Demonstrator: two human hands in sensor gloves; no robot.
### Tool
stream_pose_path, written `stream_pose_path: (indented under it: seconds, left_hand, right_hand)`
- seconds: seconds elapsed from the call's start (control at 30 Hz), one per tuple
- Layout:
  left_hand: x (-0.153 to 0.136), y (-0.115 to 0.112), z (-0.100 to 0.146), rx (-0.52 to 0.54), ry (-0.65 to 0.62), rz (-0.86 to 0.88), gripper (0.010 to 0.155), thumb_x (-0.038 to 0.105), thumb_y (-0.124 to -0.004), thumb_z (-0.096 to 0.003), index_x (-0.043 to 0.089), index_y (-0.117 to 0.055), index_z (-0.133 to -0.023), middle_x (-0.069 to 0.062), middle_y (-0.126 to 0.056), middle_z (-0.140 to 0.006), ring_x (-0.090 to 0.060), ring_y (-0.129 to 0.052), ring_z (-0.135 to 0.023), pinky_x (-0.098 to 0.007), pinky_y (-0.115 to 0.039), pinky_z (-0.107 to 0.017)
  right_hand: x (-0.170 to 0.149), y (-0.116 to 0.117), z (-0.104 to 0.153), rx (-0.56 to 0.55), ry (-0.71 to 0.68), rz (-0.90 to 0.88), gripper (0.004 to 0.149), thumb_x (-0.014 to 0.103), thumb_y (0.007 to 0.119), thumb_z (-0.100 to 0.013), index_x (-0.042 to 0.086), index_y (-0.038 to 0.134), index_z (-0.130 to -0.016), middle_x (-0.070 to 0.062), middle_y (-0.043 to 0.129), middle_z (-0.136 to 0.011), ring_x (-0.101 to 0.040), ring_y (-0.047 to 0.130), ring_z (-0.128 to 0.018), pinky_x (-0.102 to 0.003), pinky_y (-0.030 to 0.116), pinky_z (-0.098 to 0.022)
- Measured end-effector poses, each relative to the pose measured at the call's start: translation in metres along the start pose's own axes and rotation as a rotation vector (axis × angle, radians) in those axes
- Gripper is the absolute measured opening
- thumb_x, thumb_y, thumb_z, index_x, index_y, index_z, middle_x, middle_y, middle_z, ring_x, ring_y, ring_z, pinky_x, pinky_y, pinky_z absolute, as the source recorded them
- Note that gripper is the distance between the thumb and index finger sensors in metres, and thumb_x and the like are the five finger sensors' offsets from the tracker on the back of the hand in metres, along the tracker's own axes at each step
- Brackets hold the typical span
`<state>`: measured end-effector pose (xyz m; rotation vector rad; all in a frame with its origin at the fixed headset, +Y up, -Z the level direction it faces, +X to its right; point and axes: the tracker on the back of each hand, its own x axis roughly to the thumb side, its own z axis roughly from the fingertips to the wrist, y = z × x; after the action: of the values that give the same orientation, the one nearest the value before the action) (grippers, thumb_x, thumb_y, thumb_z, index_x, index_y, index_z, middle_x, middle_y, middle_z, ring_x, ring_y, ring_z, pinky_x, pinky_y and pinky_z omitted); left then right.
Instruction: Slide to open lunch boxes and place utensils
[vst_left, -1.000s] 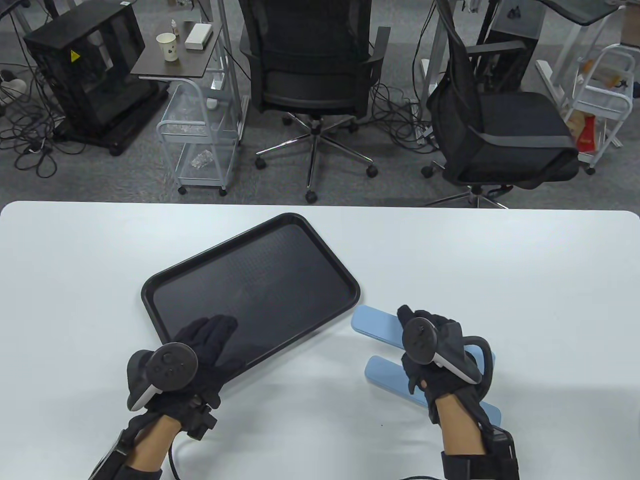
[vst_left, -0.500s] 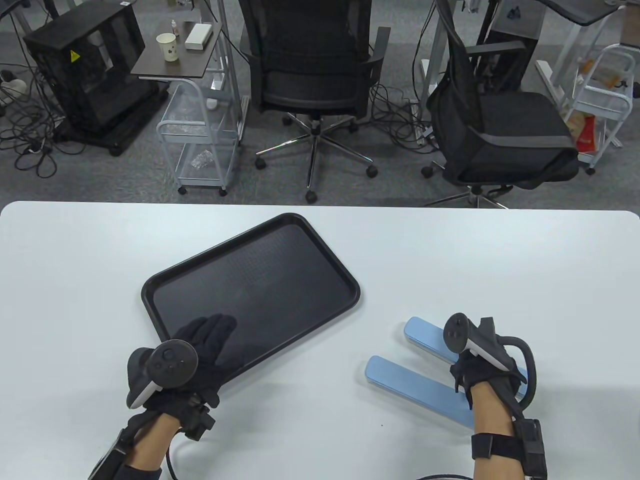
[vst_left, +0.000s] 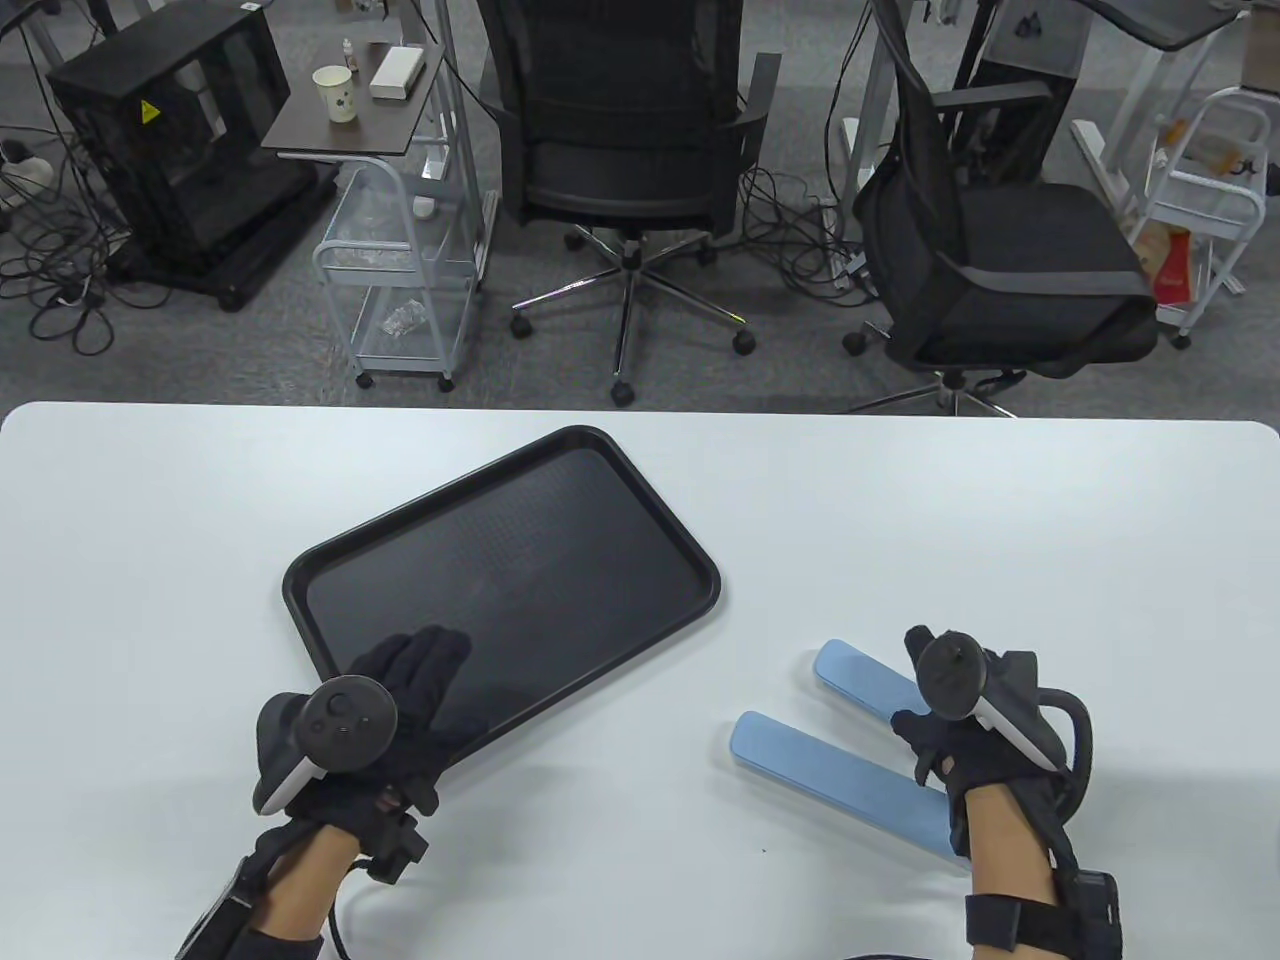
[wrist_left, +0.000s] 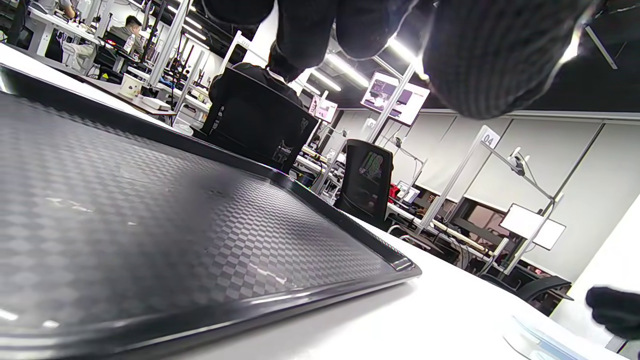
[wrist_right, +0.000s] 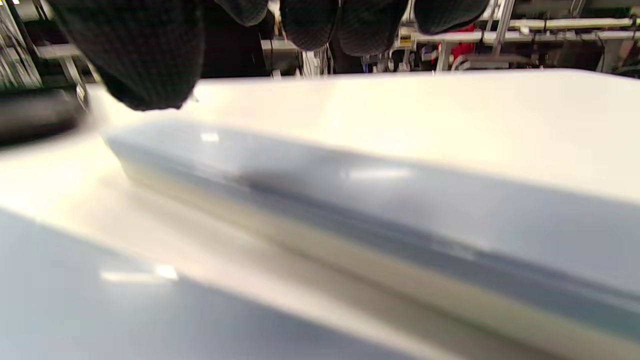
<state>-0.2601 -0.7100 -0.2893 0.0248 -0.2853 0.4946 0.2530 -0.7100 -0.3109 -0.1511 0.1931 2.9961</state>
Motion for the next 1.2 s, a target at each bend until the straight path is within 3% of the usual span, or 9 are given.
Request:
stream_pose_path:
  seconds: [0.2, 0.43, 0.6, 0.7, 0.87, 1.2]
  left_hand:
    - [-0.001, 0.0, 0.001, -0.019, 0.006, 0.016, 0.082, 0.061, -0.079, -0.042, 0.029, -0.046, -0.109, -0.001, -0.045, -0.118, -0.038, -0.026, -0.11, -0.059, -0.016, -0.075]
    - [0.001, 0.002, 0.002, -0.013, -0.012, 0.022, 0.082, 0.062, -0.078, -0.0421, 0.029, -0.045, -0.11, -0.002, -0.043, -0.119, -0.037, -0.025, -0.11, -0.059, -0.015, -0.074]
    - [0.002, 0.001, 0.002, -0.014, -0.02, 0.02, 0.081, 0.062, -0.078, -0.0423, 0.03, -0.046, -0.11, -0.001, -0.043, -0.119, -0.037, -0.025, -0.11, -0.059, -0.015, -0.074]
    - [0.002, 0.002, 0.002, -0.01, -0.022, 0.021, 0.082, 0.062, -0.078, -0.0423, 0.03, -0.045, -0.11, -0.001, -0.043, -0.119, -0.037, -0.025, -0.11, -0.059, -0.014, -0.074]
    - [0.005, -0.003, 0.001, -0.022, -0.026, 0.001, 0.081, 0.062, -0.078, -0.0424, 0.03, -0.045, -0.11, -0.001, -0.042, -0.119, -0.037, -0.024, -0.11, -0.059, -0.014, -0.074]
    - [0.011, -0.014, -0.002, -0.058, -0.034, -0.041, 0.081, 0.062, -0.078, -0.0424, 0.03, -0.045, -0.11, -0.001, -0.041, -0.119, -0.037, -0.024, -0.11, -0.058, -0.013, -0.074]
  right_hand:
    - [0.043, -0.035, 0.034, -0.169, -0.12, 0.01, 0.077, 0.051, 0.08, -0.047, 0.035, 0.037, -0.109, -0.011, 0.027, -0.116, -0.04, 0.034, -0.111, -0.062, 0.04, -0.075]
    - [0.113, -0.046, 0.066, -0.279, -0.291, 0.034, 0.077, 0.053, 0.077, -0.048, 0.035, 0.036, -0.11, -0.01, 0.025, -0.117, -0.04, 0.031, -0.112, -0.063, 0.037, -0.076]
    - [0.16, -0.028, 0.066, -0.242, -0.365, 0.069, 0.078, 0.055, 0.076, -0.048, 0.035, 0.033, -0.11, -0.01, 0.025, -0.118, -0.04, 0.031, -0.113, -0.063, 0.037, -0.076]
    - [0.173, -0.014, 0.061, -0.203, -0.384, 0.056, 0.078, 0.055, 0.075, -0.048, 0.035, 0.033, -0.11, -0.01, 0.025, -0.118, -0.041, 0.031, -0.112, -0.063, 0.037, -0.076]
    - [0.185, 0.012, 0.056, -0.145, -0.403, 0.058, 0.079, 0.056, 0.074, -0.048, 0.034, 0.03, -0.11, -0.012, 0.021, -0.117, -0.04, 0.024, -0.112, -0.063, 0.034, -0.076]
    - [0.187, 0.042, 0.051, -0.067, -0.402, 0.071, 0.081, 0.057, 0.073, -0.049, 0.033, 0.025, -0.11, -0.013, 0.016, -0.116, -0.041, 0.016, -0.11, -0.062, 0.031, -0.076]
